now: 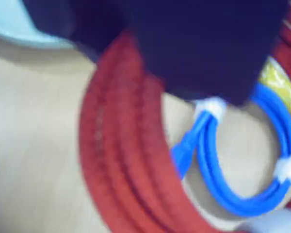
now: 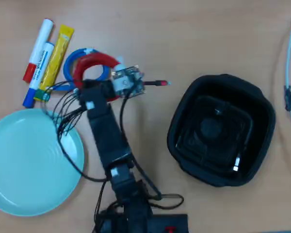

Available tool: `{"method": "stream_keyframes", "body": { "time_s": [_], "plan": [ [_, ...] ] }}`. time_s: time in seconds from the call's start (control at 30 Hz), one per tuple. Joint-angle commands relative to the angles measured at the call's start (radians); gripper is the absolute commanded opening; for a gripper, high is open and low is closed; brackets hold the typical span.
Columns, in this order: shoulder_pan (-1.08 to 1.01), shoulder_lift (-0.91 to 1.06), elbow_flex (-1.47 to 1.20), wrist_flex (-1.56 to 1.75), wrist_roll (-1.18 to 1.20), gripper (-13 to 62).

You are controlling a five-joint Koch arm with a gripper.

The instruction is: Put a black charging cable in a black bowl and put a red charging cable in a green bowl

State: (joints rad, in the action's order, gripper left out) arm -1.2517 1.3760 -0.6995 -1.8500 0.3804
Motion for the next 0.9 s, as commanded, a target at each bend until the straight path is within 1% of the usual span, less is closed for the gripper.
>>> {"method": "stream_keyframes", "body": {
  "time_s": [0.0,0.07,0.17,0.33,0.43,0.6,0.77,0.87],
  "plan": [
    [0.095,0.083,0.043,-0.034,-0.078,-6.2],
    [0.181,0.104,0.035,-0.035,-0.087,-6.2],
    [0.373,0.127,0.032,-0.037,-0.087,-6.2],
    [0.701,0.13,0.043,-0.034,-0.077,-6.2],
    [0.848,0.123,0.048,-0.014,-0.063,-6.2],
    [0.966,0.091,0.032,0.018,-0.014,-6.1],
    [1.022,-0.032,0.044,0.021,0.034,-5.3],
    [1.031,-0.091,0.037,0.021,0.044,-2.6]
  ]
}}
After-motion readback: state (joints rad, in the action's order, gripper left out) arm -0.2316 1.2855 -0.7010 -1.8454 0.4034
